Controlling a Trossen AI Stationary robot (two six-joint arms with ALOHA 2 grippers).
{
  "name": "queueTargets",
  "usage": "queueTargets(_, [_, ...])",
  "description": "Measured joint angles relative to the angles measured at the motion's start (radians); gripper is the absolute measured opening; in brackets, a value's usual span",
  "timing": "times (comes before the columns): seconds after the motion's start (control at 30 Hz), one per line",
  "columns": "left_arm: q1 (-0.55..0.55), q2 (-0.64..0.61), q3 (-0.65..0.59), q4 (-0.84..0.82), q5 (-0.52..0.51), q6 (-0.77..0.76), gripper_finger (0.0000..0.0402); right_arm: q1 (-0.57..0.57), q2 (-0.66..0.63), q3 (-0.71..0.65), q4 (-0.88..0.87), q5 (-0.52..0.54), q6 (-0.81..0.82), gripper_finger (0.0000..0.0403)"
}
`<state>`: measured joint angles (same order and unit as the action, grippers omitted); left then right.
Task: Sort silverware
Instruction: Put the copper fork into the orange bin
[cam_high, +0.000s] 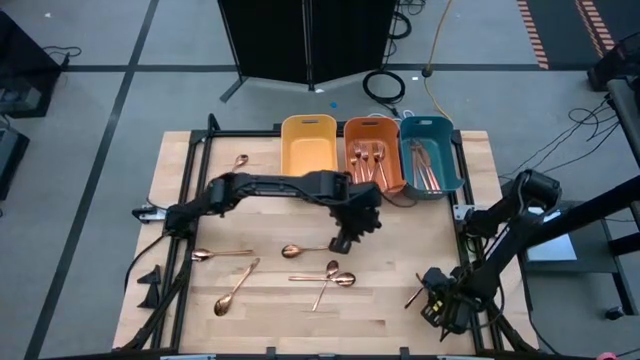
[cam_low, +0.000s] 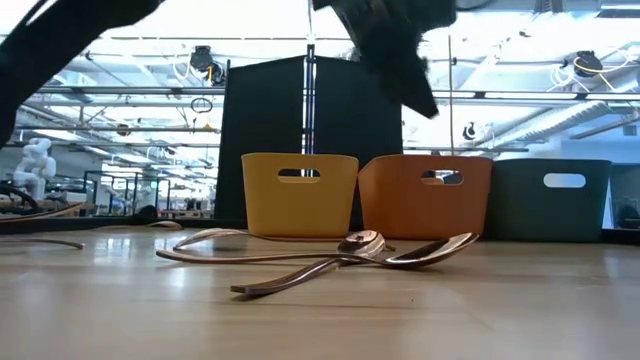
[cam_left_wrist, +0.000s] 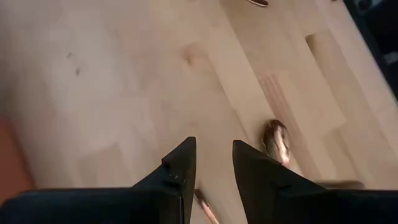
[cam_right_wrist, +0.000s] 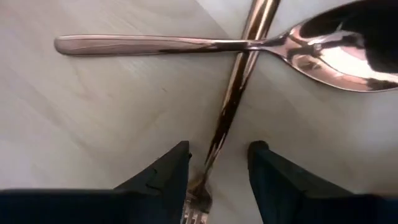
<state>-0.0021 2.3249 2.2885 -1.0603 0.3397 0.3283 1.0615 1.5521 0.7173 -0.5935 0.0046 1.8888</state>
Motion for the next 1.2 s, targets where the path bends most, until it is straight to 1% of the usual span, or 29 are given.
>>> queueTargets(0.07, [0.002, -0.051, -0.050, 0.008, -0.002, -0.007, 0.0101, 0.000, 0.027, 0.010, -0.010, -0.001, 0.000, 0.0122])
queueTargets(0.13, [0.000, -0.113, -0.133, 0.047, -0.008, -0.010, 0.0097, 0.000, 0.054, 0.033, -0.024, 0.000, 0.000, 0.0084])
queueTargets(0.23, [-0.002, -0.237, -0.320, 0.204, -0.022, -0.043, 0.0087, 0.000, 0.083, 0.065, -0.040, 0.009, 0.003, 0.0020])
queueTargets(0.27, [-0.001, -0.285, -0.399, 0.272, -0.027, -0.059, 0.0084, 0.001, 0.088, 0.072, -0.044, 0.015, 0.006, 0.0012])
queueTargets(0.33, [0.000, -0.371, -0.563, 0.447, -0.031, -0.107, 0.0077, 0.000, 0.090, 0.080, -0.051, 0.020, 0.035, 0.0011])
queueTargets(0.4, [0.000, -0.434, -0.729, 0.674, -0.036, -0.179, 0.0074, -0.010, 0.077, 0.087, -0.054, 0.014, 0.053, 0.0009])
queueTargets(0.5, [-0.003, -0.459, -0.919, 1.055, -0.036, -0.303, 0.0073, -0.033, 0.034, 0.090, -0.075, -0.005, 0.063, 0.0004])
queueTargets(0.57, [-0.012, -0.453, -0.992, 1.248, -0.035, -0.396, 0.0073, -0.060, -0.007, 0.090, -0.070, -0.044, 0.062, 0.0003])
queueTargets(0.63, [-0.020, -0.429, -1.021, 1.378, -0.034, -0.477, 0.0073, -0.087, -0.047, 0.093, -0.047, -0.119, 0.035, 0.0002])
queueTargets(0.67, [-0.025, -0.424, -1.032, 1.397, -0.034, -0.505, 0.0073, -0.099, -0.064, 0.093, -0.033, -0.161, 0.021, 0.0002])
queueTargets(0.73, [-0.034, -0.413, -1.037, 1.399, -0.031, -0.527, 0.0073, -0.128, -0.102, 0.093, -0.007, -0.253, 0.003, 0.0001])
queueTargets(0.83, [-0.044, -0.413, -1.037, 1.397, -0.027, -0.506, 0.0073, -0.169, -0.156, 0.093, 0.023, -0.394, -0.021, 0.0001])
queueTargets(0.9, [-0.047, -0.414, -1.036, 1.400, -0.019, -0.498, 0.0073, -0.187, -0.192, 0.093, 0.034, -0.445, -0.045, 0.0001])
queueTargets(1.0, [-0.047, -0.414, -1.036, 1.432, 0.061, -0.500, 0.0073, -0.215, -0.253, 0.094, 0.064, -0.440, -0.120, 0.0001])
queueTargets(1.03, [-0.047, -0.414, -1.036, 1.452, 0.090, -0.500, 0.0073, -0.226, -0.272, 0.095, 0.062, -0.418, -0.148, 0.0001])
queueTargets(1.1, [-0.049, -0.415, -1.035, 1.478, 0.106, -0.507, 0.0073, -0.251, -0.308, 0.095, 0.047, -0.354, -0.203, 0.0001])
queueTargets(1.17, [-0.049, -0.415, -1.028, 1.478, 0.105, -0.575, 0.0073, -0.282, -0.336, 0.095, 0.032, -0.288, -0.278, 0.0000])
queueTargets(1.2, [-0.047, -0.414, -1.022, 1.479, 0.101, -0.647, 0.0073, -0.299, -0.345, 0.095, 0.026, -0.257, -0.331, 0.0000])
